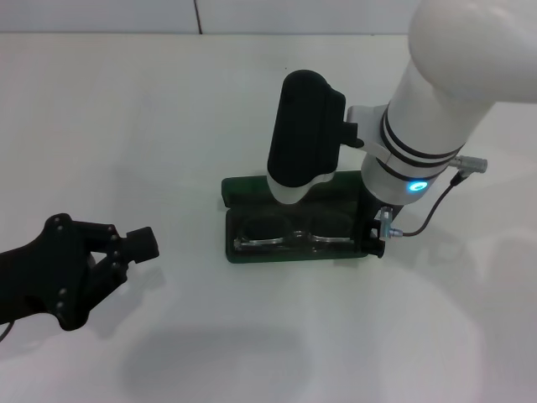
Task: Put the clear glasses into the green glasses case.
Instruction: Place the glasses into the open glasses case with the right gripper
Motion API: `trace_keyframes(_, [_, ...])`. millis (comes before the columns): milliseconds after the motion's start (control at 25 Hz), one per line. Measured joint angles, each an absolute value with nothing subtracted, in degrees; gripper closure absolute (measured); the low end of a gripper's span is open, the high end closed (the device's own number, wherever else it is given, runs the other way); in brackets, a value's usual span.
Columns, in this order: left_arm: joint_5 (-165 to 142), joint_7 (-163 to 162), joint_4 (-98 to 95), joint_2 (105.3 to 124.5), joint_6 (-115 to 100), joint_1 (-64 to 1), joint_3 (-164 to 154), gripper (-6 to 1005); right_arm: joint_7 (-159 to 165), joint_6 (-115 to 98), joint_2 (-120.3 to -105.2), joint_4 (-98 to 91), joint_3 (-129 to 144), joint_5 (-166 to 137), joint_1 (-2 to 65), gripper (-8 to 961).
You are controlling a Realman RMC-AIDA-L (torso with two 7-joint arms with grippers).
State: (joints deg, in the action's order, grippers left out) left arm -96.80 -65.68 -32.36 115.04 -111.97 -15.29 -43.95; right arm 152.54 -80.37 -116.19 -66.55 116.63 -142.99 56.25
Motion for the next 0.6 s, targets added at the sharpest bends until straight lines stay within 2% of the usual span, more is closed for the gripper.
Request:
trace_keyframes(280, [-96.9,-65.9,-32.3,115.05,-112.0,-15.3,-43.9,970,152.5,-80.4,-116.19,-68.2,116.6,-143.1,55.1,954])
trace_keyframes(600, [-96.4,-67.9,-32.3,114.81,-112.1,-16.3,-43.8,970,153.8,-83.7,-116.19,-80.9,115.3,-147.1,47.8,953])
